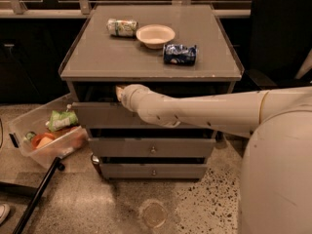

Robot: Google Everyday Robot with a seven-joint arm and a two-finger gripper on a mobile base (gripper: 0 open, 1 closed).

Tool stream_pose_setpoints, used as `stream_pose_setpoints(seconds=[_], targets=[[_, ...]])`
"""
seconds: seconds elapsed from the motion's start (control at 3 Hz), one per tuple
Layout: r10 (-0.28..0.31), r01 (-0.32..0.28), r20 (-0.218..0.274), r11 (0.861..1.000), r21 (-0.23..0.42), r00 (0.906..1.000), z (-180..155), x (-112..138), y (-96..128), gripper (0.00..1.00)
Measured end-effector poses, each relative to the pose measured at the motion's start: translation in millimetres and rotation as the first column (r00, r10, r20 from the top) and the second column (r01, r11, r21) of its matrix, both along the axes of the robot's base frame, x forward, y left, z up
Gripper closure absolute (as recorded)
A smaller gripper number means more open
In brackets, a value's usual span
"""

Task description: Open top drawer

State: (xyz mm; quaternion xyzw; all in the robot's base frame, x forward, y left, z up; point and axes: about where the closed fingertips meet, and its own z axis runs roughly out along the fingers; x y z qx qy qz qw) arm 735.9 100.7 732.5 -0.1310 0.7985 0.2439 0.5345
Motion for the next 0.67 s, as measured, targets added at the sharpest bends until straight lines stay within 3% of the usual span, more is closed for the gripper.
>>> stream_pose_setpoints(seconds=[0.33, 0.67], targets=[[-0.004, 0.004, -0.030, 1.000, 0.009, 0.9995, -8.5, 10.5, 2.5, 1.00], [-0.008, 0.008, -0.093, 1.000, 0.003, 0.9957, -28.0, 14.9, 2.2, 1.00]])
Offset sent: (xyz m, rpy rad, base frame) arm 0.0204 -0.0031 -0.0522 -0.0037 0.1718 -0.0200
